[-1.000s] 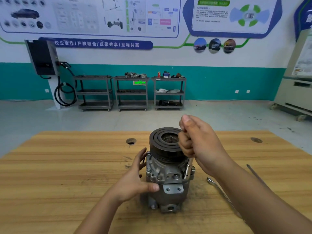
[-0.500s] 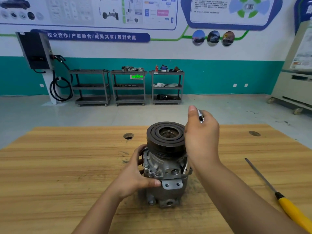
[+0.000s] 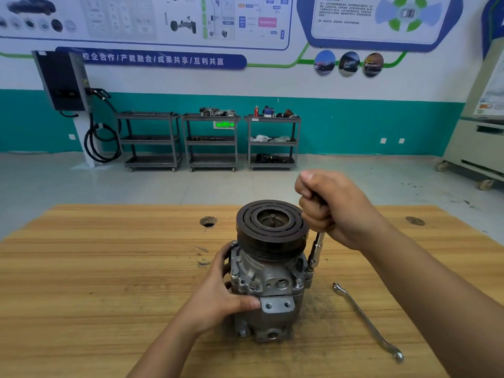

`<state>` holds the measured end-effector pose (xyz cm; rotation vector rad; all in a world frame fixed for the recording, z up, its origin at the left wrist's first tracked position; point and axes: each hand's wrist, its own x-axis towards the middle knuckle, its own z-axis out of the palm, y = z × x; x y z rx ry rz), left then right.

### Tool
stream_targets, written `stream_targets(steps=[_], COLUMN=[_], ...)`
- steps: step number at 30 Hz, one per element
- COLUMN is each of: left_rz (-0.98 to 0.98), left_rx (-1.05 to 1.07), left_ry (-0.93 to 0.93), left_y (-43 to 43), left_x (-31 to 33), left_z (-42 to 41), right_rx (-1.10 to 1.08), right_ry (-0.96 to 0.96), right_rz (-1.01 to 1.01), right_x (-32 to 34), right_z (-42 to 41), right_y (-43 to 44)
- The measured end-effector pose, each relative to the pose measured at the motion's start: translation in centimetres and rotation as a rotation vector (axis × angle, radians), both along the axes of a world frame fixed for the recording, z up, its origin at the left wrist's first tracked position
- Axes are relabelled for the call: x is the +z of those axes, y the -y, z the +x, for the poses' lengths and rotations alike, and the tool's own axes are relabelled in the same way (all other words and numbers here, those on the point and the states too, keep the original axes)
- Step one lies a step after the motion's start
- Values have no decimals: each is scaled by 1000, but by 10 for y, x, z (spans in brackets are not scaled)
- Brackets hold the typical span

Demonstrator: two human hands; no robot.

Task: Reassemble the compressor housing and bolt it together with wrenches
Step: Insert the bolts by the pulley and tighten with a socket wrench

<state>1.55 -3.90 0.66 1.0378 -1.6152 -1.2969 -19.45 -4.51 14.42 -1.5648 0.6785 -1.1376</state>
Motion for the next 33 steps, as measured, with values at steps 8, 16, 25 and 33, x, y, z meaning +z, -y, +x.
stream_targets(steps=[8,16,25,33], left_rz=[-1,2,4,-11], left_rx=[43,39,65,65], left_ry=[17,3,-10,-14], left_y=[-1,2,2,2], left_x=[-4,-8,-13,-14], left_z=[-1,-2,-2,-2], right_rx=[131,200,-460,-362], right_ry=[24,21,7,244], right_rz=[102,131,-56,16], right_x=[-5,-4,-12,-14], right_z=[1,-2,27,15], right_y=[18,23,4,0])
